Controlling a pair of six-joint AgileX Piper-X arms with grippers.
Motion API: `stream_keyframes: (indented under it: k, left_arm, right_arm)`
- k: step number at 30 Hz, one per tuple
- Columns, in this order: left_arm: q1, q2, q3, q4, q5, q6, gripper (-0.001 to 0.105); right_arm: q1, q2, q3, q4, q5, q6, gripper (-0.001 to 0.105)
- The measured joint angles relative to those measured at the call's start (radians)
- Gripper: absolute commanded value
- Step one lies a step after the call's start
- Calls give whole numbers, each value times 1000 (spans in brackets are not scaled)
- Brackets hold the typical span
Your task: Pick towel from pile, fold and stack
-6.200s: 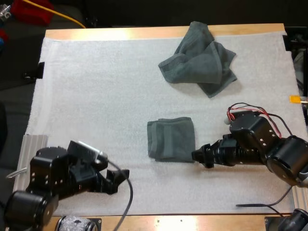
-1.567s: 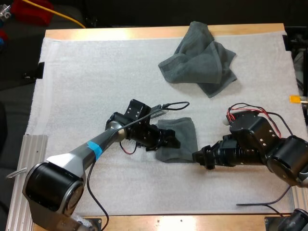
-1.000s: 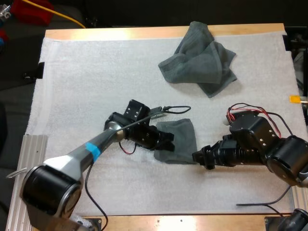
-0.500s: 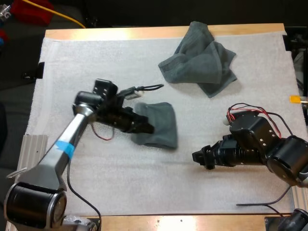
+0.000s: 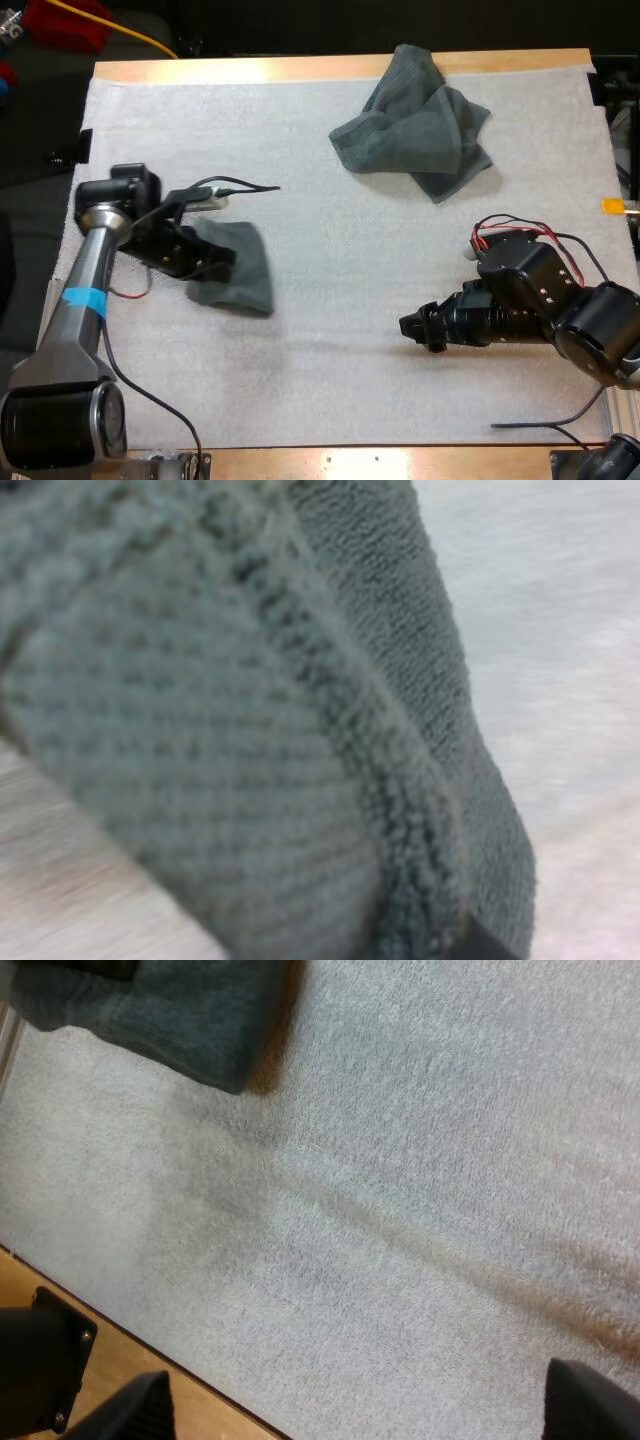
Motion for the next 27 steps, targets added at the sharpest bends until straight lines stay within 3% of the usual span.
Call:
stream_keyframes:
  k: [4,7,19,27]
  left_arm:
    - [18,0,0,-26,-81,11,0]
    - [17,9,0,-30,-207,17,0]
    - [20,27,0,-79,-443,23,0]
    - [79,27,0,-99,-484,19,0]
  right_arm:
    - [0,0,0,0,0,0,71]
    - [0,0,0,0,0,0,71]
    - [0,0,0,-19,0,0,71]
    - [0,0,0,-46,0,0,71]
